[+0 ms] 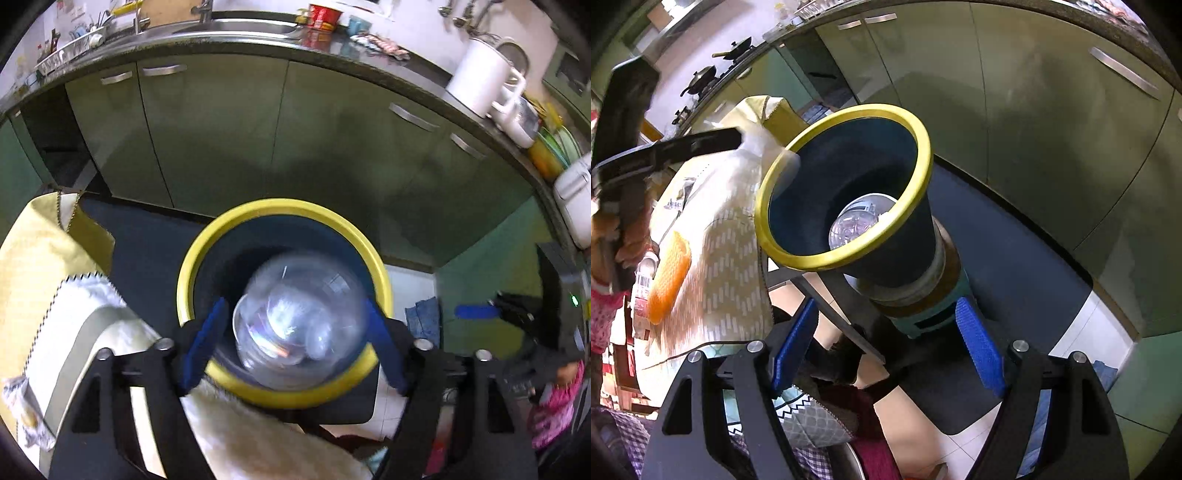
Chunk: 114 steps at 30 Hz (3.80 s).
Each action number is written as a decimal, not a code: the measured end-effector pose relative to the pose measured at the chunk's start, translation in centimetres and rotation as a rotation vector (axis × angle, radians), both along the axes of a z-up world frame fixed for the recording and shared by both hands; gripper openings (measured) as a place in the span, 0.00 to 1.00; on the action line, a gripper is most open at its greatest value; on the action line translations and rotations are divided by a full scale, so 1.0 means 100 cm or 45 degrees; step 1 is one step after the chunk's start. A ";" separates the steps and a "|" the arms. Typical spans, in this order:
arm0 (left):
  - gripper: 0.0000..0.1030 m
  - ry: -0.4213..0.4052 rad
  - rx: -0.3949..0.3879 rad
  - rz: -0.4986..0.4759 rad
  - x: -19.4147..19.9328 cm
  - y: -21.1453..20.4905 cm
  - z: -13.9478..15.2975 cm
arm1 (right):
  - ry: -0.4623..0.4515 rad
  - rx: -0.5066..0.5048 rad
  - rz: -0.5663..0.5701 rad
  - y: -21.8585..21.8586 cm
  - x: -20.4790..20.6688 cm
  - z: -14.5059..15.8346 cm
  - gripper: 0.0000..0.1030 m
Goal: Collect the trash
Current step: 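Drop the plastic cup into the bin with the left gripper, then move the right gripper to the crushed red Coca-Cola can and grasp it, then carry the red can over the bin and open the right gripper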
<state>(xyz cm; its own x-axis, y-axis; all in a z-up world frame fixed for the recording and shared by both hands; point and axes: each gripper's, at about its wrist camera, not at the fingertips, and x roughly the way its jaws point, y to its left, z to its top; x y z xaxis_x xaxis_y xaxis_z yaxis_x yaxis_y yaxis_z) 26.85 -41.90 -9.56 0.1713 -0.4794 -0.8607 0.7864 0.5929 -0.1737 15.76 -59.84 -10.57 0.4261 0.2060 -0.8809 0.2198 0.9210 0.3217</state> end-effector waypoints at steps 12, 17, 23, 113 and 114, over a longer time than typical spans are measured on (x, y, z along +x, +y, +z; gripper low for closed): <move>0.81 -0.114 -0.224 0.107 -0.037 0.100 0.079 | -0.019 0.020 0.022 0.011 -0.002 -0.003 0.74; 0.84 -0.154 -0.302 0.233 -0.067 0.176 0.098 | -0.048 0.010 0.084 0.033 0.009 0.005 0.74; 0.84 -0.206 -0.340 0.455 -0.101 0.276 0.094 | -0.078 -0.011 0.200 0.073 0.028 0.020 0.74; 0.87 -0.352 -0.255 1.074 -0.191 0.479 0.056 | -0.437 -0.274 0.908 0.359 0.162 0.101 0.69; 0.87 -0.351 -0.256 1.069 -0.190 0.478 0.056 | -0.425 -0.290 0.843 0.337 0.161 0.102 0.69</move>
<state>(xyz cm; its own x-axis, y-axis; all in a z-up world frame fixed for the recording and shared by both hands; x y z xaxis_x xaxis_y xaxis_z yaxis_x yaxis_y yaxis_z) 7.84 5.85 -3.98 0.7198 -0.2406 -0.6511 0.1380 0.9689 -0.2055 31.89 -26.18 -0.41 0.5275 0.3395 -0.7788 -0.4749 0.8779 0.0610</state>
